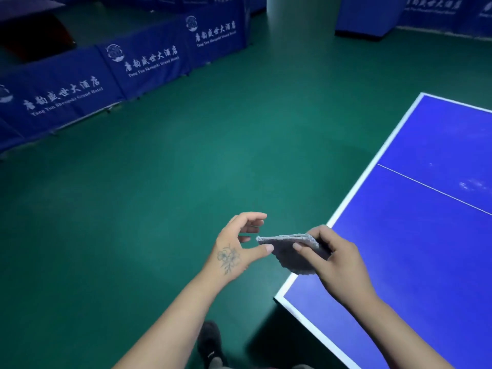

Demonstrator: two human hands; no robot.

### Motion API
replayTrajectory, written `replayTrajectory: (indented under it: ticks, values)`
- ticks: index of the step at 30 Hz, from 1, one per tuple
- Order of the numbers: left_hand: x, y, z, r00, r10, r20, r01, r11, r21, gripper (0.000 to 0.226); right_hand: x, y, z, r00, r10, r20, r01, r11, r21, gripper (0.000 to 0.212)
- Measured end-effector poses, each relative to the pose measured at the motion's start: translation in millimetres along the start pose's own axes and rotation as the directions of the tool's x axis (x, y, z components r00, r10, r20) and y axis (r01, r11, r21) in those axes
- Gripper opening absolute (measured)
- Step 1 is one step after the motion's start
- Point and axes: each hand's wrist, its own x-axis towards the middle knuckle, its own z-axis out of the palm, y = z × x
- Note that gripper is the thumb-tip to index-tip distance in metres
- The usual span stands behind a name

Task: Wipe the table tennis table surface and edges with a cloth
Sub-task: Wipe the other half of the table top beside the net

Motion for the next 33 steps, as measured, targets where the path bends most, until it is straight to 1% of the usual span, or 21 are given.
replayTrajectory:
  ticks: [9,12,14,18,22,26,30,33]
  values:
    - [47.0,-66.4,-163.3,0.998,-0.029,0.056,0.028,1.000,0.011,0.062,61.7,-50.4,150.3,0.994,0.059,-0.093,-0.050,0.995,0.092,0.015]
    - [61.7,-80.7,-202.3,0.996,-0.059,0.070,0.060,0.998,-0.019,0.062,73.7,-66.9,181.7,0.988,0.090,-0.128,-0.072,0.988,0.138,0.017]
    - [74.2,-87.4,-220.0,0.993,-0.076,0.086,0.081,0.995,-0.054,0.063,79.5,-76.9,193.7,0.983,0.108,-0.145,-0.088,0.986,0.139,0.017]
    - [105.4,-91.3,-232.7,0.987,-0.051,0.155,0.066,0.993,-0.099,0.066,95.4,-82.2,200.5,0.967,0.139,-0.211,-0.118,0.987,0.108,0.017]
    - [144.6,-89.3,-230.0,0.977,-0.034,0.212,0.057,0.993,-0.102,0.063,129.7,-80.6,197.6,0.958,0.157,-0.240,-0.134,0.985,0.112,0.017]
    - [195.7,-88.7,-224.4,0.956,-0.028,0.293,0.048,0.997,-0.059,0.059,178.1,-73.6,193.4,0.944,0.174,-0.282,-0.139,0.980,0.140,0.015]
    - [267.8,-88.5,-212.9,0.941,-0.025,0.338,0.025,1.000,0.005,0.066,237.4,-51.3,186.8,0.923,0.202,-0.329,-0.148,0.972,0.181,0.014]
    - [325.8,-81.7,-199.4,0.918,-0.050,0.394,0.033,0.998,0.052,0.070,288.2,-34.5,178.5,0.901,0.236,-0.363,-0.170,0.964,0.203,0.013]
